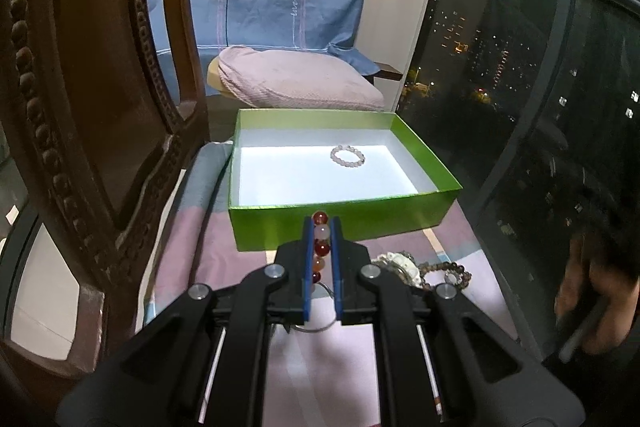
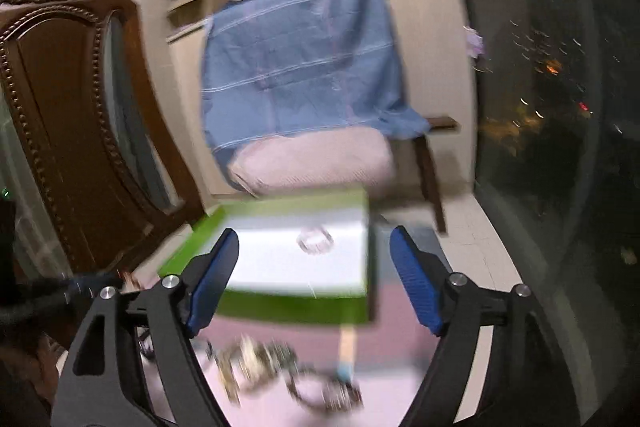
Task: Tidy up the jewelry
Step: 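Lower the red-and-pink bracelet into the green box and open the left tool, then withdraw both tools from the green box back toward the jewelry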
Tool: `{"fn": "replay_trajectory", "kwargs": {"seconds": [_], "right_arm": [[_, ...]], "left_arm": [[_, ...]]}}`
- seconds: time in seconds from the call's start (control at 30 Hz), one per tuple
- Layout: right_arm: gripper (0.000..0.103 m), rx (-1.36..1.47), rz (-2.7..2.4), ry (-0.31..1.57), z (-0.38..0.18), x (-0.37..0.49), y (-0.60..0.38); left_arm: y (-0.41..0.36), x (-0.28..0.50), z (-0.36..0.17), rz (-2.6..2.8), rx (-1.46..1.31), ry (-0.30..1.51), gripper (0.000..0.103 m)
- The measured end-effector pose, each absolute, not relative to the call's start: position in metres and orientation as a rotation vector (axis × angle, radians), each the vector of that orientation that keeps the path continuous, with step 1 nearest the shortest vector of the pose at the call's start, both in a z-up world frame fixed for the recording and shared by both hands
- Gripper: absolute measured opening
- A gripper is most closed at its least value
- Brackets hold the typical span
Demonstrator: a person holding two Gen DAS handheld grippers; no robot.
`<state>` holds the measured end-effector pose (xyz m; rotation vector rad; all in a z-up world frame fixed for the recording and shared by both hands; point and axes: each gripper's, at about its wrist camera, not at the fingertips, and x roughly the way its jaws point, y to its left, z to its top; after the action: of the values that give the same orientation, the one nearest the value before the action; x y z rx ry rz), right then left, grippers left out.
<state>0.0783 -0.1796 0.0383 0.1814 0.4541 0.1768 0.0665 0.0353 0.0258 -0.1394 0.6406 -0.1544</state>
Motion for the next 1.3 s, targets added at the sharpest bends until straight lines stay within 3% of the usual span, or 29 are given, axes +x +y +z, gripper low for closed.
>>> {"fn": "replay_trajectory", "kwargs": {"seconds": [0.07, 0.23, 0.37, 0.7, 0.77, 0.8, 0.97, 1.3], "right_arm": [[0.076, 0.256, 0.215, 0.536, 0.028, 0.075, -0.186], [0.077, 0.152, 0.168, 0.493, 0.025, 0.072, -0.189], [0.077, 0.278, 0.171, 0.517, 0.021, 0.077, -0.21], [0.077, 0.355, 0.184, 0.527, 0.021, 0.088, -0.22], [0.077, 0.362, 0.184, 0.524, 0.022, 0.088, -0.221], [0.077, 0.365, 0.186, 0.522, 0.023, 0.088, -0.222], [0.077, 0.357, 0.197, 0.52, 0.024, 0.085, -0.22], [0.077, 0.261, 0.209, 0.511, 0.03, 0.077, -0.21]], "left_arm": [[0.032, 0.064, 0.023, -0.154, -0.124, 0.649, 0.008], [0.026, 0.062, 0.03, -0.153, -0.112, 0.638, 0.008], [0.021, 0.077, 0.048, -0.149, -0.126, 0.625, 0.008], [0.009, 0.214, 0.089, -0.111, -0.044, 0.64, 0.009], [0.011, 0.244, 0.079, -0.131, -0.059, 0.716, 0.046], [0.012, 0.252, 0.072, -0.111, -0.057, 0.749, 0.082], [0.021, 0.228, 0.052, -0.044, -0.021, 0.751, 0.085], [0.058, 0.068, 0.034, -0.041, -0.206, 0.564, 0.089]]}}
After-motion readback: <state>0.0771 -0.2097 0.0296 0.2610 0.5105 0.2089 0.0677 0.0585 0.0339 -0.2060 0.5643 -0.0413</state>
